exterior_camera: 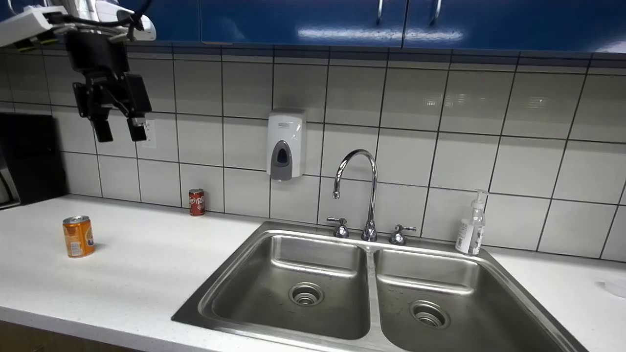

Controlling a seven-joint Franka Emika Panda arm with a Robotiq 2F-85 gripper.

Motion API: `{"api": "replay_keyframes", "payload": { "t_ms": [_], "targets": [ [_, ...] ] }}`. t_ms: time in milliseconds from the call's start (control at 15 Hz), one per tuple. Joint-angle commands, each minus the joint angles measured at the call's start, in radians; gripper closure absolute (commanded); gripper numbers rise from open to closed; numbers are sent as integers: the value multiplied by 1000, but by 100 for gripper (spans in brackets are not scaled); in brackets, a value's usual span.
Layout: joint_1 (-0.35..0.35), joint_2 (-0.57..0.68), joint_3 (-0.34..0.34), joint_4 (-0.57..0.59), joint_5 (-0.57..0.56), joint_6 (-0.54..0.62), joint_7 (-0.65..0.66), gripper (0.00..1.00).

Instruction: Lift the orange bottle can and put it in the sink

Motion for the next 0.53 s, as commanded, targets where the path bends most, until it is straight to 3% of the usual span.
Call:
{"api": "replay_keyframes", "payload": {
  "t_ms": [0,467],
  "targets": [
    [8,13,-2,3,7,4,-1,0],
    [77,111,42,13,42,50,2,0]
  ]
}}
